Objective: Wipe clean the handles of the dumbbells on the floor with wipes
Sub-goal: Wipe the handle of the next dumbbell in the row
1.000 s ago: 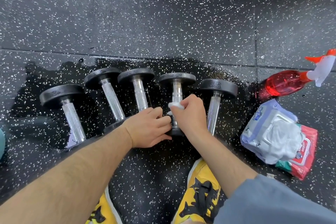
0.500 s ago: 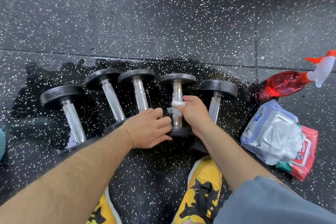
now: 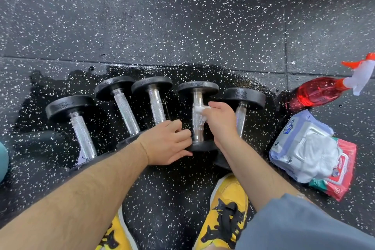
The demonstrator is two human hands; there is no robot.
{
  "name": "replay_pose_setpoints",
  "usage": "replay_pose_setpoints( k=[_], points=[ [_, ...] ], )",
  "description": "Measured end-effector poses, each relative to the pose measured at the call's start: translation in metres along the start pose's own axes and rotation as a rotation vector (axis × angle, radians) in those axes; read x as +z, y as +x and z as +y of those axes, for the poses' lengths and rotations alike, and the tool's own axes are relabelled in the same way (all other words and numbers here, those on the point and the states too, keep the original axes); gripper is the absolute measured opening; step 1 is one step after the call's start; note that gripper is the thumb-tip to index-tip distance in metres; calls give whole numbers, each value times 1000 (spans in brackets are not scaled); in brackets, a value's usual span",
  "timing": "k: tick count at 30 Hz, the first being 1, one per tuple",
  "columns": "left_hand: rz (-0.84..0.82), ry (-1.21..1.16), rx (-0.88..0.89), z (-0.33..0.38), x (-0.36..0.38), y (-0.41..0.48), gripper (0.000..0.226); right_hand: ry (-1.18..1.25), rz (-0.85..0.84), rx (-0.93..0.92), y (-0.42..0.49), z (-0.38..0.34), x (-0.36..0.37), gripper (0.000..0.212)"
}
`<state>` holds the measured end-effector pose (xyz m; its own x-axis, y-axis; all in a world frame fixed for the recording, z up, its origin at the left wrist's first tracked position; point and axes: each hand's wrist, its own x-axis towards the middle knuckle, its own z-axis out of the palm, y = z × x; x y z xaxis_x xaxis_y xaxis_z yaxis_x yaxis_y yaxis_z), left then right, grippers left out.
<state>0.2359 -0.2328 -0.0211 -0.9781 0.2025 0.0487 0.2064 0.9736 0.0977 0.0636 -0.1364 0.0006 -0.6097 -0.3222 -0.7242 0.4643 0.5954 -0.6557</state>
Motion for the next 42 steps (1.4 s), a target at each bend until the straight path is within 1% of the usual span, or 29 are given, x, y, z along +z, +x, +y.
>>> replay_pose_setpoints(
  k=[2, 3, 6, 9, 10, 11, 13, 15, 17, 19, 21, 25, 28, 30, 34, 36, 39, 42],
  points=[
    [19, -5, -1, 0, 0, 0, 40, -111, 63, -159, -5, 2, 1, 23],
    [29, -6, -2, 0, 0, 0, 40, -190, 71, -244, -7, 2, 3, 18],
    [43, -14, -9, -1, 0, -1, 42, -454, 49, -451, -11, 7, 10, 24],
    [38, -8, -2, -1, 0, 0, 44, -719, 22, -642, -14, 16, 10, 20],
    [36, -6, -1, -1, 0, 0, 44, -752, 20, -673, -14, 18, 10, 19],
    [35, -6, -4, -1, 0, 0, 43, -739, 25, -667, -12, 18, 10, 17],
    [29, -12, -12, -1, 0, 0, 40, -638, 65, -617, -10, 14, 12, 16],
    [22, -19, -14, 0, 0, 0, 37, -556, 111, -561, -6, 10, 16, 21],
    [17, -13, -11, 0, 0, 0, 37, -548, 144, -562, -4, 10, 19, 24],
    [17, -4, -8, -1, -1, 1, 37, -566, 164, -602, -3, 14, 18, 29],
    [17, -3, -4, 0, -1, 1, 38, -623, 177, -688, -3, 19, 16, 30],
    [15, 11, 0, 0, -2, 1, 40, -756, 202, -820, 1, 18, 21, 23],
    [11, 8, -6, 0, -2, 2, 39, -798, 269, -772, 10, 14, 26, 25],
    [6, 18, -3, 0, -2, 1, 40, -751, 227, -668, 13, 12, 26, 25],
    [-7, 25, 3, 0, -4, 1, 38, -396, 98, -342, 17, 3, 15, 25],
    [-8, 28, 5, 0, -5, 1, 38, -329, 68, -231, 19, 0, 12, 23],
    [-15, 29, 5, -1, -3, 1, 37, -322, 38, -224, 17, 2, 12, 19],
    [-13, 14, 1, -1, -2, 0, 37, -352, 68, -347, 11, 8, 13, 18]
  ],
)
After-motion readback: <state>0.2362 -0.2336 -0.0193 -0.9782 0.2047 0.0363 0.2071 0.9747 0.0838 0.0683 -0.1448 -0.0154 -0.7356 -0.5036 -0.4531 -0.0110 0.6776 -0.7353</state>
